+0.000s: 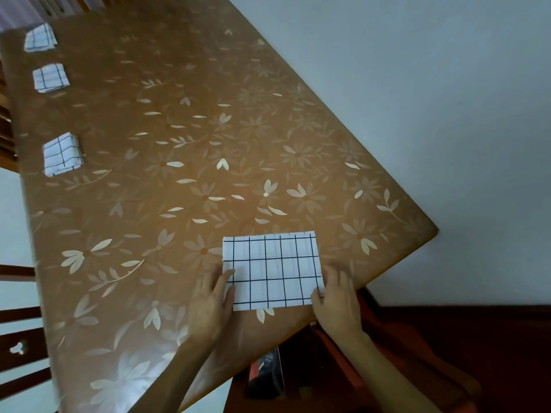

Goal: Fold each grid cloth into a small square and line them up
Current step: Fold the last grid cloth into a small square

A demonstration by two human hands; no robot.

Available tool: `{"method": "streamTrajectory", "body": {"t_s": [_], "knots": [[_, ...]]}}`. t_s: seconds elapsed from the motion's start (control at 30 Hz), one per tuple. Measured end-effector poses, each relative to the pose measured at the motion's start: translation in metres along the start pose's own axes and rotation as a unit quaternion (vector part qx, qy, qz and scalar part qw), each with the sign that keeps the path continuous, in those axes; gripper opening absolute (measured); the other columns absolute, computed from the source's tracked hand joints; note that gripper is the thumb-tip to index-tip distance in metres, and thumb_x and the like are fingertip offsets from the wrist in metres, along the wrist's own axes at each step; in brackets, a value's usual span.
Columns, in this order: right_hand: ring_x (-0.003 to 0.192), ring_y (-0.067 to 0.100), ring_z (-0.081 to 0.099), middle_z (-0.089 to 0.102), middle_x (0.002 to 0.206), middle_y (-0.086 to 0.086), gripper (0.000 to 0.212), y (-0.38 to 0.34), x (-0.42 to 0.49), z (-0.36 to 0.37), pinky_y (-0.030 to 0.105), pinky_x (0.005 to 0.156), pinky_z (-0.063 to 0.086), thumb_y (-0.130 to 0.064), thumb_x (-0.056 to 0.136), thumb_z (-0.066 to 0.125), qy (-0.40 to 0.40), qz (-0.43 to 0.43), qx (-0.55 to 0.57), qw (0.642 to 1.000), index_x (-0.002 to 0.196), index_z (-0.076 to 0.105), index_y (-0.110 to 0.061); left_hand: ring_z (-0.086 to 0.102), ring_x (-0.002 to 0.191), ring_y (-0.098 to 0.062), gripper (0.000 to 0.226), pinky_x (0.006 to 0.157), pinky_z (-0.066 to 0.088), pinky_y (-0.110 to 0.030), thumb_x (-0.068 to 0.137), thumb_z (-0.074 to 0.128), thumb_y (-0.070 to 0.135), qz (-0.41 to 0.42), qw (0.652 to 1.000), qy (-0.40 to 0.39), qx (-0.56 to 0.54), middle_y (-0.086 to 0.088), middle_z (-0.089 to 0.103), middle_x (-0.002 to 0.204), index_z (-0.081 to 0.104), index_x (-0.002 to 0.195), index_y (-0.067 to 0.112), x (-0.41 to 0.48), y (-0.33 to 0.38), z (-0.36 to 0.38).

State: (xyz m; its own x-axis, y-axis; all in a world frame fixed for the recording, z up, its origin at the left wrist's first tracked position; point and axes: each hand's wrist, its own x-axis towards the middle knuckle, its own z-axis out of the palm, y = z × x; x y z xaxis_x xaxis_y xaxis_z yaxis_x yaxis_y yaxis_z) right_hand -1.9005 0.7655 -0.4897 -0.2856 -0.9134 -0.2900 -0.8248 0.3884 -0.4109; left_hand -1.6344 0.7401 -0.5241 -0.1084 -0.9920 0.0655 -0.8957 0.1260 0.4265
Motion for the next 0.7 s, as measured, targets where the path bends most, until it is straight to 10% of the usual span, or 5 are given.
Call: {"method": "streamTrajectory", "body": {"t_s": [0.27,0.7], "knots": [[0.147,0.025,0.027,0.030,0.159,0.010,0.048,-0.035,0.010,0.046,0.042,0.113,0.035,-0.027,0.095,0.051,0.049,-0.231,-0.116,0.965,0.142,0.047,-0.017,0.041,0.140,-0.034,0.048,0.110,0.039,-0.053,0.100,0.036,0.030,0.144,0.985,-0.069,0.065,-0.016,0.043,0.152,0.052,0.141,0.013,0.007,0.023,0.027],[0.153,0.021,-0.001,0.002,0.165,0.009,0.065,0.000,0.019,0.061,0.044,0.123,0.012,-0.052,0.103,0.022,0.007,-0.197,-0.174,0.965,0.158,0.012,-0.019,0.002,0.154,-0.025,0.072,0.120,0.014,-0.057,0.098,0.033,0.058,0.059,0.978,-0.123,0.157,-0.007,0.001,0.167,0.014,0.159,0.023,0.004,0.010,0.032]]}}
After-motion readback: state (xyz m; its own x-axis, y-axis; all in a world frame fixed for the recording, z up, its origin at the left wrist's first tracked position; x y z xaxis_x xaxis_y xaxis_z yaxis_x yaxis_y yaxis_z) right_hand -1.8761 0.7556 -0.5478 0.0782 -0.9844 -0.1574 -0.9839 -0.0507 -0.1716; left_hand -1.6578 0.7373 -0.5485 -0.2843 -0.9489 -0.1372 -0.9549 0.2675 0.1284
